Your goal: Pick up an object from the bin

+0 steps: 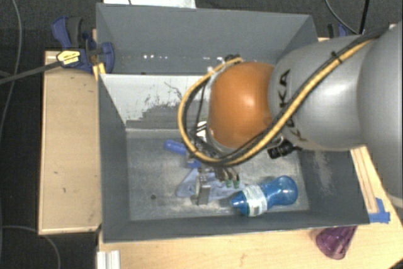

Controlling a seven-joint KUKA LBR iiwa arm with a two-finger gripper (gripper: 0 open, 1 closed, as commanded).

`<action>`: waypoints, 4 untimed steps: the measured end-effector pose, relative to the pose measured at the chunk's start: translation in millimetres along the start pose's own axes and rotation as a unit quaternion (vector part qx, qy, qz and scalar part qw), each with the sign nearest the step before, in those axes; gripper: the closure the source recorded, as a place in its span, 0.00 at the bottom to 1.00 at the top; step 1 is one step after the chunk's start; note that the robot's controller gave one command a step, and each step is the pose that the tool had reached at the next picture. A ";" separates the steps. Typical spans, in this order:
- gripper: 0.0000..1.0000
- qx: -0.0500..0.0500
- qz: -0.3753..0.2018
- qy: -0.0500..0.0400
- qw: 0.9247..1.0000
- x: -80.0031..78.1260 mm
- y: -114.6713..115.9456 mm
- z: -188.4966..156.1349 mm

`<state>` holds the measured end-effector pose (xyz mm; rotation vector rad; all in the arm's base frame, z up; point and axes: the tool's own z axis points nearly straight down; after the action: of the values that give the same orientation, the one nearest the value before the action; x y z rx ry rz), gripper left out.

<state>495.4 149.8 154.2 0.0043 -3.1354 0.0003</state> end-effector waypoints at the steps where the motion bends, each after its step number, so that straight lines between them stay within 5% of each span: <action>1: 0.00 -0.001 0.002 -0.004 1.000 -2.1 -0.8 -4.3; 3: 0.00 0.000 -0.099 -0.004 0.995 -5.2 -29.9 39.9; 4: 0.00 0.000 -0.100 -0.004 0.995 -6.2 -32.4 42.7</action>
Offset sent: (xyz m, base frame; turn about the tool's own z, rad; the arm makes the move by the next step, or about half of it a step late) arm -0.0001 -0.0279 -0.0432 -0.2393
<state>501.4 117.5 111.4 0.3174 -3.1277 -0.0021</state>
